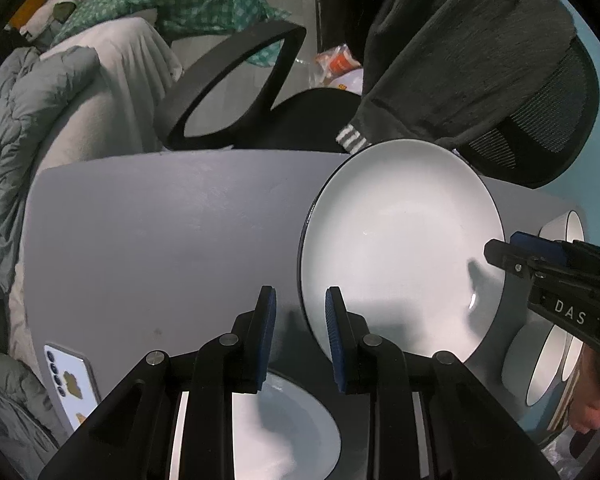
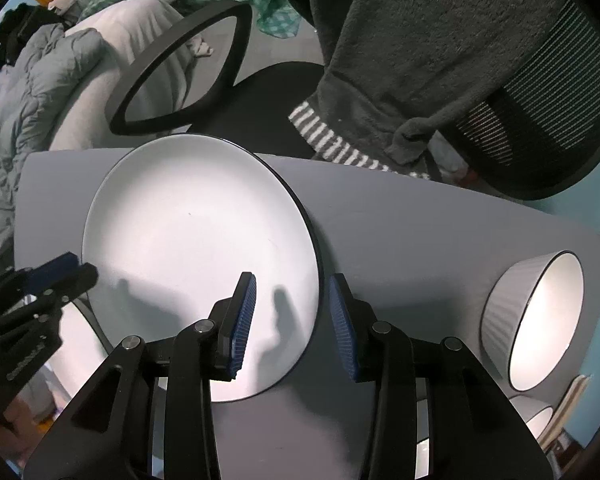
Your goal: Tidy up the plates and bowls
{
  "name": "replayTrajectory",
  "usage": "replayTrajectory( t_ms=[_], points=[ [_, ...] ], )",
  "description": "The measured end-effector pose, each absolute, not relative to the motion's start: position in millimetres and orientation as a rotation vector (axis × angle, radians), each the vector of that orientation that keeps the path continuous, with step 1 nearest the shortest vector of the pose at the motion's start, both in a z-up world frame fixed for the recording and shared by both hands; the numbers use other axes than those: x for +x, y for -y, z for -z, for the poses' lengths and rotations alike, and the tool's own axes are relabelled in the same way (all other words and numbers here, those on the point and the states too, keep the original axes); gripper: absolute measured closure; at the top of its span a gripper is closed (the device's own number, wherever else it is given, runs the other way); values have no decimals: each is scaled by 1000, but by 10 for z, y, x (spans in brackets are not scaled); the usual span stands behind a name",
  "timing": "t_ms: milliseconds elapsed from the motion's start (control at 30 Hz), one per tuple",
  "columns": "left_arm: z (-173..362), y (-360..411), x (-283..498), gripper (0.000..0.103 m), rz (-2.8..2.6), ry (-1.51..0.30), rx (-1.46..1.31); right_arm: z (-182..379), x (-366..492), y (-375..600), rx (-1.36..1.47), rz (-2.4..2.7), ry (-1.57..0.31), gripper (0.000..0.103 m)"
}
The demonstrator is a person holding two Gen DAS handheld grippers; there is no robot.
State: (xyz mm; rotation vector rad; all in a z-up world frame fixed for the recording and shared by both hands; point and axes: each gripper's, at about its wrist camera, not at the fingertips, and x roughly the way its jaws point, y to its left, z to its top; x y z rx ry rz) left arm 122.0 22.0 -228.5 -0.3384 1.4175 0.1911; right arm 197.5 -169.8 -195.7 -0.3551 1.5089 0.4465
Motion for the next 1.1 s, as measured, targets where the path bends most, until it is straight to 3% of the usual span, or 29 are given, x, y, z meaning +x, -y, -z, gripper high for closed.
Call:
replayTrajectory(
  t_ms=[100,167,400,467,800,1100],
  points=[
    [2206,-226,1151,73,-196,-1397,-306,1886,1912,1701,-380,-431,-1472,61],
    [2143,-232,1090,59,-198,-1377,-290,1830,1870,1705,-396,-423,-1447,55],
    [1932,-220,827,57,-189,-1331,-213,1627,1671,1723,-444,-407,-1372,44],
    [1881,-218,758,51,-184,-1322,-201,1579,1614,1726,-460,-409,-1352,41],
    [1672,-316,363,50,-186,-1277,-148,1439,1254,1826,-497,-445,-1319,38],
    [1877,-559,30,50,-237,-1304,-210,1386,943,1849,-487,-480,-1330,38]
  ],
)
